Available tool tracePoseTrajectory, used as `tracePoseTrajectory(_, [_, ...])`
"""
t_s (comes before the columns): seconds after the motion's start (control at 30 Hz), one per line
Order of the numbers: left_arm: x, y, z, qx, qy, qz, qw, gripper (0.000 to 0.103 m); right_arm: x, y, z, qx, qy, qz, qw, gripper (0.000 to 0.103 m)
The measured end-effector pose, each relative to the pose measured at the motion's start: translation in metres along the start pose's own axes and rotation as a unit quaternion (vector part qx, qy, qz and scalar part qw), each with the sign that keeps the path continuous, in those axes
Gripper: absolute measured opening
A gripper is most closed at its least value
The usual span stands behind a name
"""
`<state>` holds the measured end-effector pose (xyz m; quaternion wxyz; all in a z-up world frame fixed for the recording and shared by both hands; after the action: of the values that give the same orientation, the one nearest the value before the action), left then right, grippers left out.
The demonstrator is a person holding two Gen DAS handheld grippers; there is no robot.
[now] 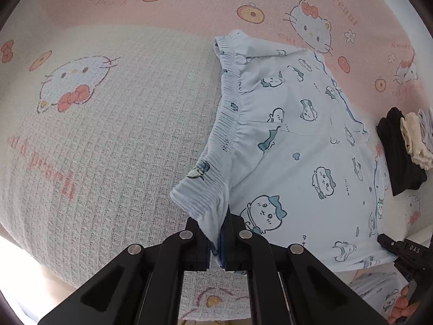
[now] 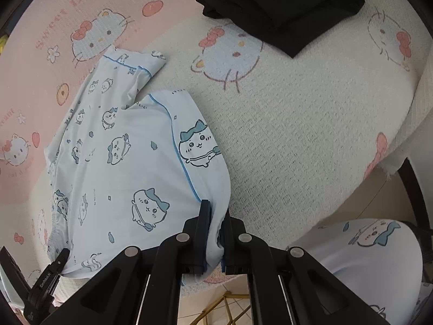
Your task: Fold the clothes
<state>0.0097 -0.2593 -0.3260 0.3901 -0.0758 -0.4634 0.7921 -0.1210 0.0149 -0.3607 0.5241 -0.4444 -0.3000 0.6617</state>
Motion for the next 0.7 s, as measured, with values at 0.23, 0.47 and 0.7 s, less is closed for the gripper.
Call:
tracePoseTrajectory(0.23, [-0.005, -0.002, 0.002, 0.000, -0.052, -0.040, 0.9978, 0.005, -0.009, 0.011, 0.012, -0.015, -0.002, 0.007, 1.000, 0.006])
tracePoseTrajectory(0.47, [-0.015, -0.018, 0.007, -0.008, -0.110, -0.070, 0.9915, 0.039, -0.022, -0.013, 0.054, 0.062, 0.020, 0.055, 0.996, 0.043])
tracePoseTrajectory(0.7, [-0.031, -0.047, 0.027, 0.023, -0.118, -0.080, 0.9895, 0.057, -0.033, -0.019, 0.075, 0.113, 0.049, 0.100, 0.987, 0.051])
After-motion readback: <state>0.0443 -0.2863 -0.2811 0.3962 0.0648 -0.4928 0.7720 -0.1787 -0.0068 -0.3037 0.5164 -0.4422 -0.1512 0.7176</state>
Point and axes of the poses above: each gripper's, at about its wrist camera, not at the fingertips, and y roughly the way its jaws point, x to its right, z to its top, the point moved 10 cm from there along y, roughly the way its jaws point, and after that the axes turned 13 degrees about x, right-handed, at the moved point
